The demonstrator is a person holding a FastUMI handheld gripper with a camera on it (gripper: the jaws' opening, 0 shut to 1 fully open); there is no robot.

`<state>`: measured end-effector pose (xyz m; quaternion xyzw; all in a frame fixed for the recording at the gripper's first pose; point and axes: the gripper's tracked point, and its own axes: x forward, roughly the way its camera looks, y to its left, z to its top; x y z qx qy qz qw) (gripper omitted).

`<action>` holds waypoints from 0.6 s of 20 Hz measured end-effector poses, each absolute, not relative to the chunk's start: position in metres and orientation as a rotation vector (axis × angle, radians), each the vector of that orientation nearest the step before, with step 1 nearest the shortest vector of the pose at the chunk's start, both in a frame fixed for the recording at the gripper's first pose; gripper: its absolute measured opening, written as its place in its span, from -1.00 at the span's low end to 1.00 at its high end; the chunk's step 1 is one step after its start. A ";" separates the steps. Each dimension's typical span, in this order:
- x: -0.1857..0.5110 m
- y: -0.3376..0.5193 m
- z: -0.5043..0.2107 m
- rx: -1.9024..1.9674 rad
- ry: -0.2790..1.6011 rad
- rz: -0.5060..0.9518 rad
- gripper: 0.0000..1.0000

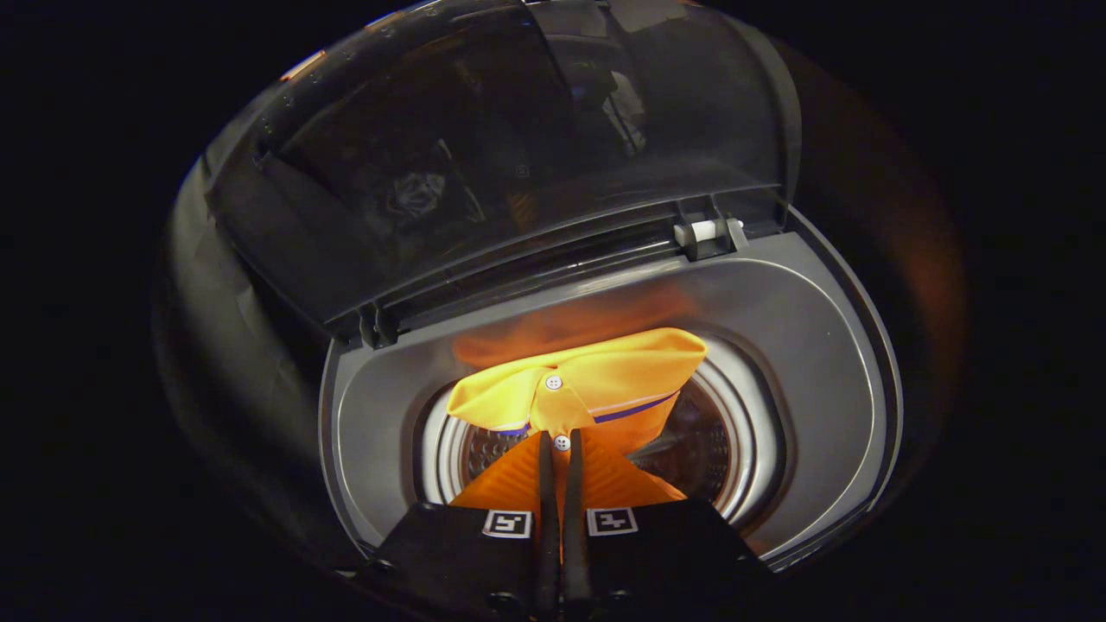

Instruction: Put the clothes into the washing machine and then close the washing machine lid.

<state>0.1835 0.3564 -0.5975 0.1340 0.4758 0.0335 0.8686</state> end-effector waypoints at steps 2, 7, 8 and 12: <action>0.182 0.357 -0.596 0.266 0.991 0.073 -0.77; 0.190 0.355 -0.582 0.199 0.947 0.081 -0.35; 0.191 0.358 -0.580 0.204 0.939 0.082 -0.16; 0.193 0.357 -0.567 0.175 0.916 0.103 0.30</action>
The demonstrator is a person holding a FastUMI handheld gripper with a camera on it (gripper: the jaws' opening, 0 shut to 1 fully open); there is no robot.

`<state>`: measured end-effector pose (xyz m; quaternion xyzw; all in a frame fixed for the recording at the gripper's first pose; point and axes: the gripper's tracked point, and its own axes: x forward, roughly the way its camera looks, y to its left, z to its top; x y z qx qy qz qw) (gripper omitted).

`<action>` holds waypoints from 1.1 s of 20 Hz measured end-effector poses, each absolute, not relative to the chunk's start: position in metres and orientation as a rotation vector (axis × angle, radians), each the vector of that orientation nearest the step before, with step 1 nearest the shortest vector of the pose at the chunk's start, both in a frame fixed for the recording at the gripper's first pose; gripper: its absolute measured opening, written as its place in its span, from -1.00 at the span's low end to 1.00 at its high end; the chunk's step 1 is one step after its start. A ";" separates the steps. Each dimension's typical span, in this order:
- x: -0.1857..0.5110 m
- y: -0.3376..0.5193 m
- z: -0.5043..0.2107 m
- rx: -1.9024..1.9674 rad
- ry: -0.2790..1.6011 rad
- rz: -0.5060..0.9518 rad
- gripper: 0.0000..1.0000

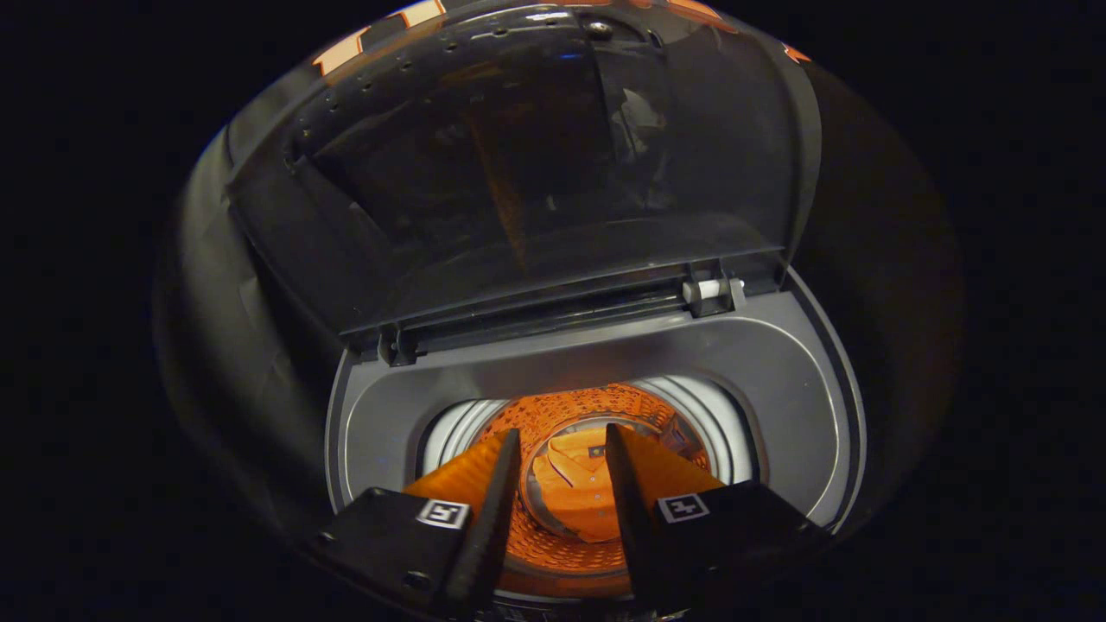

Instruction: Put the clothes into the washing machine and then close the washing machine lid.

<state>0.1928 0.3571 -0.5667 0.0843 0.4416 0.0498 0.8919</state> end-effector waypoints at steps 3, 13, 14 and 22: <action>0.192 0.359 -0.551 0.134 0.866 0.112 0.98; 0.202 0.352 -0.463 0.115 0.659 0.131 0.98; 0.202 0.350 -0.454 0.112 0.644 0.132 0.98; 0.223 0.351 -0.361 0.097 0.484 0.149 0.97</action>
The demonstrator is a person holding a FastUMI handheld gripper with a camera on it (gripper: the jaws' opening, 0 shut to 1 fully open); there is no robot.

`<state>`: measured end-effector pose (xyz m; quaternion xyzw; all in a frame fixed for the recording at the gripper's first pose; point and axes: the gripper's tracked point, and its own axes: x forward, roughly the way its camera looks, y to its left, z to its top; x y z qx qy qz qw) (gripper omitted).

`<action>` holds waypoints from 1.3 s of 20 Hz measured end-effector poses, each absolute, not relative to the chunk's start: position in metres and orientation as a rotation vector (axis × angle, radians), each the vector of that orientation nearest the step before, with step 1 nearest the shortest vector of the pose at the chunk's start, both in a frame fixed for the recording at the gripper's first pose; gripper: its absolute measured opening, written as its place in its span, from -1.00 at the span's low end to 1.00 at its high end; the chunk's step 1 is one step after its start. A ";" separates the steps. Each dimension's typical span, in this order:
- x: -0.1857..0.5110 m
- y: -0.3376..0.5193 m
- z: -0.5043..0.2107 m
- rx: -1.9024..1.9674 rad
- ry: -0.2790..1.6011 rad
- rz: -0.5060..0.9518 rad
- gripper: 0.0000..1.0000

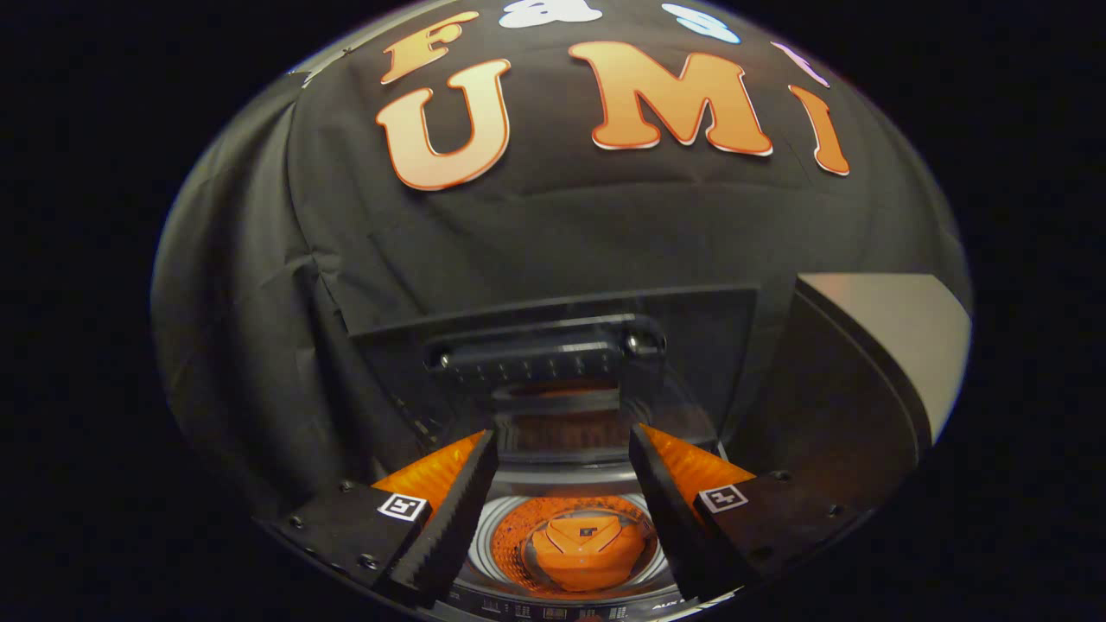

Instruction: Put the clothes into the washing machine and then close the washing machine lid.

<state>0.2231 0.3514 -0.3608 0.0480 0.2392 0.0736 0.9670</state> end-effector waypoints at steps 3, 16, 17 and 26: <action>0.238 0.357 -0.326 0.105 0.436 0.160 0.97; 0.330 0.374 -0.301 0.090 0.389 0.117 0.98; 0.333 0.376 -0.304 0.080 0.396 0.117 0.97; 0.304 0.375 -0.309 -0.010 0.429 0.086 0.99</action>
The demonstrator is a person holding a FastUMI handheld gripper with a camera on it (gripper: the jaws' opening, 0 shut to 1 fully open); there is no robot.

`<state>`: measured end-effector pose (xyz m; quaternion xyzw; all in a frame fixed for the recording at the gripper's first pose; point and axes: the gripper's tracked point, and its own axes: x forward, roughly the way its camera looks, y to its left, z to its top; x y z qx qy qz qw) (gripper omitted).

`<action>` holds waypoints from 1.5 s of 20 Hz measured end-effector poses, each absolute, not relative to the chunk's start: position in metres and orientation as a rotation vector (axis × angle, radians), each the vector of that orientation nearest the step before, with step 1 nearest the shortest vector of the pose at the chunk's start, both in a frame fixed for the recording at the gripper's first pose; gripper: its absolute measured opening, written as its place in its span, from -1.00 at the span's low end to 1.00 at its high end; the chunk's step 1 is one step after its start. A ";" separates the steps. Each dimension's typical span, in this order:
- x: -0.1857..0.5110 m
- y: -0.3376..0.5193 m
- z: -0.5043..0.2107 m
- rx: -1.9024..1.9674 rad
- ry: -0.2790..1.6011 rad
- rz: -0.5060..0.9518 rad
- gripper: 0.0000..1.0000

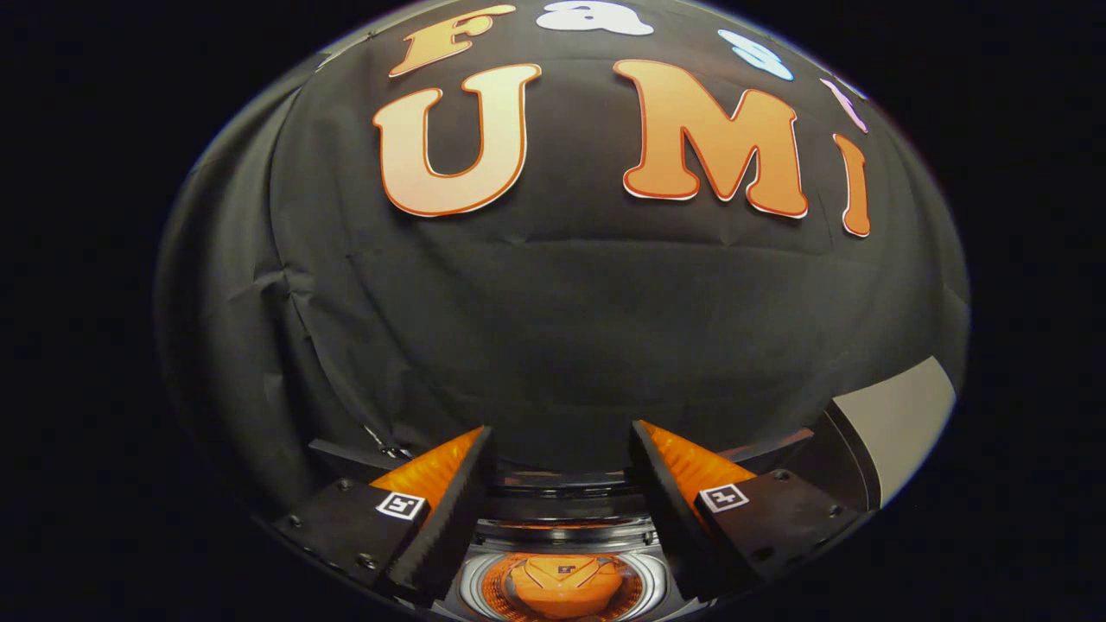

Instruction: Put the clothes into the washing machine and then close the washing machine lid.

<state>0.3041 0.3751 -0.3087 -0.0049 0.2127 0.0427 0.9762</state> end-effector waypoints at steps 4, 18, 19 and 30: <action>0.287 0.376 -0.308 -0.012 0.416 0.091 0.98; 0.219 0.371 -0.316 -0.011 0.319 0.092 0.98; 0.214 0.371 -0.318 -0.010 0.316 0.088 0.98; 0.179 0.371 -0.335 -0.011 0.232 0.078 0.97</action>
